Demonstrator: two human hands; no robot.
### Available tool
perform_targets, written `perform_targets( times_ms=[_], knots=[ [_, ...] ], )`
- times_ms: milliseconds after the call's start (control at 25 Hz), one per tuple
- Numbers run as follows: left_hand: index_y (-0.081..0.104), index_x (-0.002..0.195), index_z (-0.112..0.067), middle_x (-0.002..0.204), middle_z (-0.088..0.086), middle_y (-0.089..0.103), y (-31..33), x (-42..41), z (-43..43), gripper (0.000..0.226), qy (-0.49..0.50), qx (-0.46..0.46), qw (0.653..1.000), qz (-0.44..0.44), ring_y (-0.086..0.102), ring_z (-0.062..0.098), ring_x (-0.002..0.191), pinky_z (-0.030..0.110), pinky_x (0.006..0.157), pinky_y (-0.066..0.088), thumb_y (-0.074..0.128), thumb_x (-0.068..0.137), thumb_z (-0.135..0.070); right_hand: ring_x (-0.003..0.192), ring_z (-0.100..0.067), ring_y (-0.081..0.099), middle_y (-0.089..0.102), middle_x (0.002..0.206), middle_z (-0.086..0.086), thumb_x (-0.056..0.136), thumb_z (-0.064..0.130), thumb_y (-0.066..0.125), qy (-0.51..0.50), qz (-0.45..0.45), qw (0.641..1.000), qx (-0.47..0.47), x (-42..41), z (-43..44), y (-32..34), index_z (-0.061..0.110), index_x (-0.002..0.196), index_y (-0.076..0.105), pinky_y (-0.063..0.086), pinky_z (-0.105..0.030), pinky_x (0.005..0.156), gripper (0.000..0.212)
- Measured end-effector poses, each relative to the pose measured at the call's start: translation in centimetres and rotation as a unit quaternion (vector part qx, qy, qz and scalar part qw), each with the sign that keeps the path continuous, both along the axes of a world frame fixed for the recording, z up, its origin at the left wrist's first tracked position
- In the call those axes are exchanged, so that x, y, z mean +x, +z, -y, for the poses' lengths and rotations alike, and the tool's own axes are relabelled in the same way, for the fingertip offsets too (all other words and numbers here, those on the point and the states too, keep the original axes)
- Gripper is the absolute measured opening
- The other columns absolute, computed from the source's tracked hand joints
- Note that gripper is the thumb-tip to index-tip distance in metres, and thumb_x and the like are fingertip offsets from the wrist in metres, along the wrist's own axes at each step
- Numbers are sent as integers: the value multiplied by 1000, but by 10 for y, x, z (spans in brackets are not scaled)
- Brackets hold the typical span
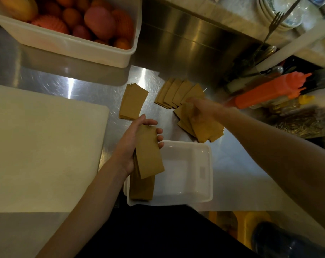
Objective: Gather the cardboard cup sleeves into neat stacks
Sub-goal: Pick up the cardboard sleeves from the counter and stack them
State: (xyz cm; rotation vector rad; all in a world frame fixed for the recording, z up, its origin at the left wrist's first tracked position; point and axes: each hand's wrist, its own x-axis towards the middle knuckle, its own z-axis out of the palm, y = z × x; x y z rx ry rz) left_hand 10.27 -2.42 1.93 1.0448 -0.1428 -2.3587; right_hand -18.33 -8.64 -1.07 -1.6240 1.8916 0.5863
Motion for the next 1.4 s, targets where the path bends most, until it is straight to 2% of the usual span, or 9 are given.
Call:
perform_targets(
  times_ms=[200, 400, 560, 680, 880, 1040, 1200, 1320, 1400],
  knots=[
    [64, 90, -11, 81, 12, 66, 2, 1, 2, 31, 0, -5, 1000, 0, 61, 21, 69, 34, 68, 55, 58, 88, -40, 119, -30, 52, 51, 134, -9, 88, 15, 62, 100, -33, 994, -18, 7, -3, -9, 26, 145, 33, 46, -41, 97, 65],
    [66, 88, -11, 82, 12, 66, 1, 2, 4, 30, -4, -7, 1000, 8, 61, 21, 70, 35, 69, 54, 56, 91, -40, 118, -33, 49, 46, 135, -12, 86, 25, 64, 104, -48, 991, -75, 17, 5, -2, 16, 131, 48, 42, -41, 92, 49],
    [66, 87, -11, 81, 12, 65, 1, -2, 7, 29, -3, -10, 1000, 5, 60, 21, 69, 34, 67, 54, 56, 92, -39, 106, -23, 55, 56, 115, -3, 89, 22, 63, 15, 35, 995, -88, 11, 2, -3, 20, 121, 52, 46, -36, 89, 34],
    [66, 87, -12, 81, 11, 65, 2, -2, 8, 29, -6, -16, 1000, 9, 61, 21, 69, 34, 68, 54, 56, 92, -38, 113, -23, 54, 56, 124, -3, 88, 24, 66, -1, 47, 994, -97, 6, -2, 4, 19, 130, 52, 45, -35, 94, 44],
    [66, 87, -12, 81, 10, 66, 1, -2, 9, 27, -8, -23, 1000, 5, 61, 20, 70, 34, 69, 53, 59, 88, -39, 117, -21, 53, 53, 128, -3, 89, 23, 64, -54, 99, 987, -119, -9, -20, 25, 22, 130, 49, 44, -29, 92, 43],
    [66, 88, -12, 81, 11, 66, 1, -9, 9, 28, -15, -36, 999, 3, 61, 20, 71, 34, 69, 53, 58, 88, -39, 119, -18, 51, 53, 129, -3, 92, 18, 61, -141, 139, 959, -204, -13, -40, 55, 19, 131, 50, 41, -27, 91, 41],
    [67, 93, -13, 85, 12, 68, 1, -18, 9, 29, -38, -47, 998, 18, 63, 21, 74, 35, 70, 54, 57, 91, -40, 113, -23, 54, 54, 122, -2, 93, 27, 60, -238, 229, 909, -254, -8, -63, 86, 23, 122, 51, 49, -44, 92, 31],
    [67, 104, -14, 94, 15, 68, 1, -25, 7, 36, -48, -45, 997, 32, 66, 25, 81, 37, 75, 55, 60, 88, -46, 108, -20, 55, 55, 118, 0, 93, 27, 58, -269, 291, 881, -259, 6, -82, 105, 20, 120, 51, 48, -37, 87, 28],
    [64, 112, -15, 96, 18, 69, 3, -29, 4, 49, -71, -39, 996, 46, 67, 26, 84, 37, 77, 55, 62, 83, -54, 102, -11, 57, 55, 113, 5, 93, 27, 59, -272, 325, 870, -252, 16, -93, 116, 21, 120, 51, 47, -28, 80, 29]
  ],
)
